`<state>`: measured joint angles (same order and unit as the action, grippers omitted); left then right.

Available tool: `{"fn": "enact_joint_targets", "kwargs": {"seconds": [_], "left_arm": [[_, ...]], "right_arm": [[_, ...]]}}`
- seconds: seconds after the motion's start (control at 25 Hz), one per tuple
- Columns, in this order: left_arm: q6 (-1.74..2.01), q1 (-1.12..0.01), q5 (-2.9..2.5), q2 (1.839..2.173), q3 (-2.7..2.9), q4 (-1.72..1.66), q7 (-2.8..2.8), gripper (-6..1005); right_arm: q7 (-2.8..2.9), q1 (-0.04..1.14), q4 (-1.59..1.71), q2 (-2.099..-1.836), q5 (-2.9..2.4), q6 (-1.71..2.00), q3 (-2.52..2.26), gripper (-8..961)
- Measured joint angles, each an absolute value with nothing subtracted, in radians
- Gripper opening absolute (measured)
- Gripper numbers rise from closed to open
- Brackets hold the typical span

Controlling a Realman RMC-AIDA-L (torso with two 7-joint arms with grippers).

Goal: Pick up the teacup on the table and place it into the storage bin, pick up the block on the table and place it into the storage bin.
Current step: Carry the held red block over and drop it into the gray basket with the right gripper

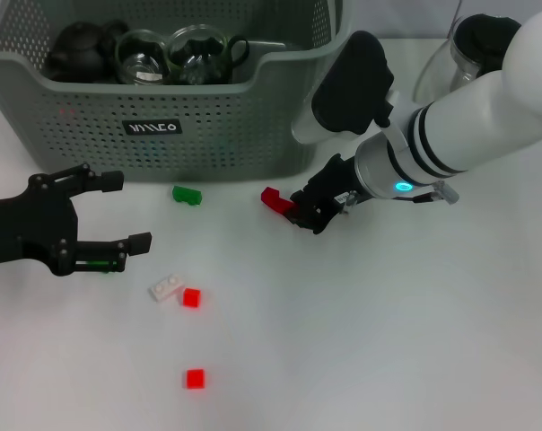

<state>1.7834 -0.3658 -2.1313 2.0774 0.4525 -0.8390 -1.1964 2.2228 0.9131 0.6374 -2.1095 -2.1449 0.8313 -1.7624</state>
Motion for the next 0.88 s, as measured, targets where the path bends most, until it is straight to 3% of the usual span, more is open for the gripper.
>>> {"fn": "enact_joint_targets", "kwargs": {"seconds": [0.36, 0.6, 0.88], "left_arm": [[1.778, -0.358, -2.134, 2.075, 0.452, -0.843, -1.203, 950], [1.775, -0.343, -2.135, 2.071, 0.448, -0.847, -1.226, 950], [1.778, -0.337, -2.138, 2.071, 0.411, -0.847, -1.223, 951]], "right_arm": [[2.202, 0.787, 0.915, -2.094, -2.154, 1.005, -1.711, 207], [2.191, 0.756, 1.095, -2.101, -2.136, 1.226, -1.611, 207], [2.240, 0.816, 1.322, -2.101, -2.083, 1.366, -1.494, 208]]}}
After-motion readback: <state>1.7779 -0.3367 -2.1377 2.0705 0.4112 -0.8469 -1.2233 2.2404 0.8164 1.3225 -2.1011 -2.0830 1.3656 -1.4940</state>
